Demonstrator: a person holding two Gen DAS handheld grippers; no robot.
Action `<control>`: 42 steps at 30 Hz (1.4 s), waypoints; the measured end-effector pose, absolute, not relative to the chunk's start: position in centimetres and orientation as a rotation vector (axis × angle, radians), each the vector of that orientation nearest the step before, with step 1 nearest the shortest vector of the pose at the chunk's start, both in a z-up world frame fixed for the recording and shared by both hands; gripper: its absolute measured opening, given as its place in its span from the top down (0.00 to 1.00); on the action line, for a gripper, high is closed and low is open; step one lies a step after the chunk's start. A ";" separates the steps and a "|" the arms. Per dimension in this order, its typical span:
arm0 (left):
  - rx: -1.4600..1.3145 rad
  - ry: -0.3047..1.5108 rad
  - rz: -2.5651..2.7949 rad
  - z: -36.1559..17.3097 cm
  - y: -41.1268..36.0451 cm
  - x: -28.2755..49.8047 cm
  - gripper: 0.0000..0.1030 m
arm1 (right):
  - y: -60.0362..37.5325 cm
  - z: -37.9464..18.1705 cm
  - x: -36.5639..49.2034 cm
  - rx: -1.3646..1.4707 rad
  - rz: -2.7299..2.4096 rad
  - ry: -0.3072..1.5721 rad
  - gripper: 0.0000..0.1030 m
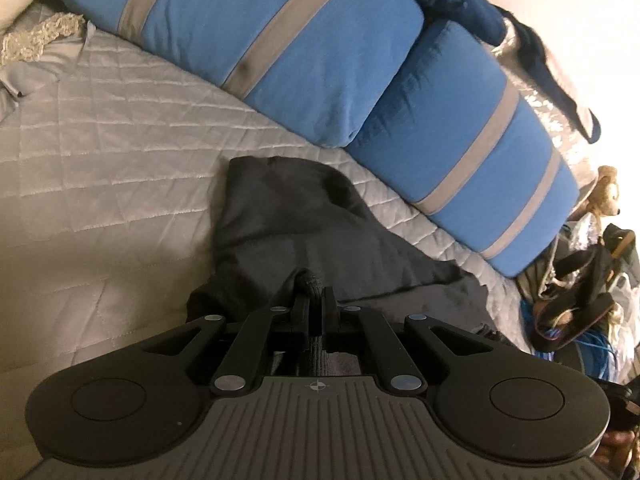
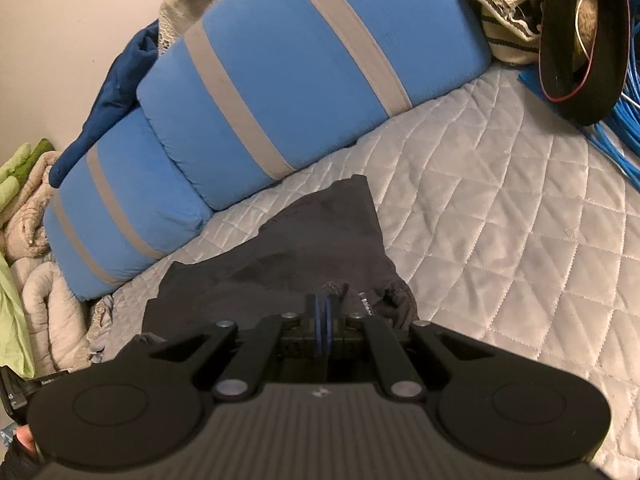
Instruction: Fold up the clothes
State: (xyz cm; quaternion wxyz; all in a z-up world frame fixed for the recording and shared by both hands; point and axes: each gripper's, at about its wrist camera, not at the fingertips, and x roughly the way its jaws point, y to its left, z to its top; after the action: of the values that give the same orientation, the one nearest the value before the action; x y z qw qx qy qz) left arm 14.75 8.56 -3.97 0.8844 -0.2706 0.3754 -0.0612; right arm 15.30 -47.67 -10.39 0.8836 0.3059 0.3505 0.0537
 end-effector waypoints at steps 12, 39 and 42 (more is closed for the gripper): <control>-0.641 0.784 -0.152 -4.9 9.5 15.9 0.94 | -48.1 -11.4 16.8 0.675 0.115 0.731 0.95; -0.605 0.632 -0.201 -1.8 10.8 15.8 0.42 | -49.4 -9.0 14.9 0.629 0.073 0.646 0.15; -0.452 0.652 -0.211 -2.1 10.1 16.3 0.42 | -49.7 -9.4 14.7 0.629 0.068 0.657 0.15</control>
State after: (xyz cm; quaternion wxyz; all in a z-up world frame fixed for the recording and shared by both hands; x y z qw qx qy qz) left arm 16.27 10.14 -2.13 0.9170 -0.2195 0.3167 -0.1026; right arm 14.69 -49.68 -9.36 0.8978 0.3036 0.3172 0.0329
